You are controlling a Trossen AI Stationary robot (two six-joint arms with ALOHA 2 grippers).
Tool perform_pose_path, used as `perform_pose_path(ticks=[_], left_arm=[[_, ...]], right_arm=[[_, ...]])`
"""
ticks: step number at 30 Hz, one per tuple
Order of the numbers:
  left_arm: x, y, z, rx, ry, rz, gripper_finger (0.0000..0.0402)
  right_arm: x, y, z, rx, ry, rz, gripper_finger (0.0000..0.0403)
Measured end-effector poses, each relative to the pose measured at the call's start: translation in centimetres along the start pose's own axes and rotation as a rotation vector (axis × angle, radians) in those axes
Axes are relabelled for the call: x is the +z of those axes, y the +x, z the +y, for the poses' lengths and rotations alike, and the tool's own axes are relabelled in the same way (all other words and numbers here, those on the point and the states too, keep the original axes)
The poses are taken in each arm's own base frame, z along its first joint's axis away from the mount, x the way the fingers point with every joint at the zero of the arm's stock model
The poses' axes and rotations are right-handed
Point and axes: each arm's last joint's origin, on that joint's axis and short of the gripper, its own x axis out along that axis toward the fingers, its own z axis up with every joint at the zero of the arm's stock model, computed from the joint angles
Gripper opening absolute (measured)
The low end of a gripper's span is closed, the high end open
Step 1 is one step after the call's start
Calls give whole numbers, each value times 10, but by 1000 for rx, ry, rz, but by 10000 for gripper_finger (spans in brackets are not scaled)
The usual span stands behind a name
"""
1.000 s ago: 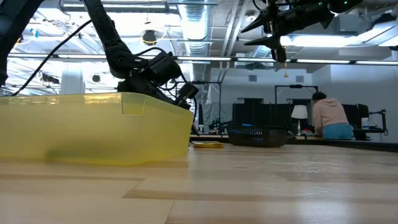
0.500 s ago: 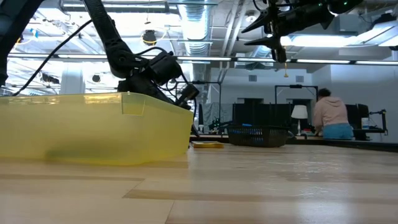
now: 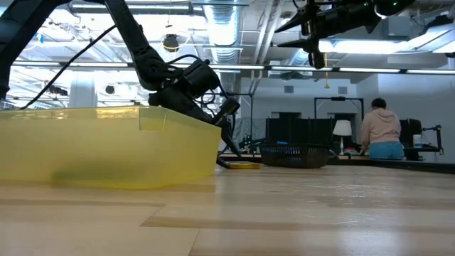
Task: Pick & Place School Supplies
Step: Put the pack of crayon into the yellow bin
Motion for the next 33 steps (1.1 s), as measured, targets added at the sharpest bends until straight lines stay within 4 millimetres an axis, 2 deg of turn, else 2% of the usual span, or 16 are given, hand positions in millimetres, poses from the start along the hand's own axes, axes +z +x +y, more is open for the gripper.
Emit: perform_pose_path(ticks=[7,13,15,18,19,27,30,33], left_arm=[[0,4,-2,0,-24,-20,114],[4,13,-12,-2,16,-63,111],[7,13,-12,-3,26,-69,88],[9,13,-12,-21,22,-40,20],[8,14,-12,-26,23,-38,13],[9,19,-20,-111,71,-90,1],[8,7,-27,-115,130,-110,1],[7,-5,-31,-82,184,-110,1]], right_arm=[[1,-1,-1,-4,-1,-1,133],[0,-1,-1,5,4,15,133],[0,-1,-1,5,4,14,132],[0,-1,-1,4,5,13,133],[0,-1,-1,5,5,14,134],[0,-1,-1,7,15,16,130],[0,-1,-1,10,1,22,129],[-8,0,-2,-10,-17,99,130]])
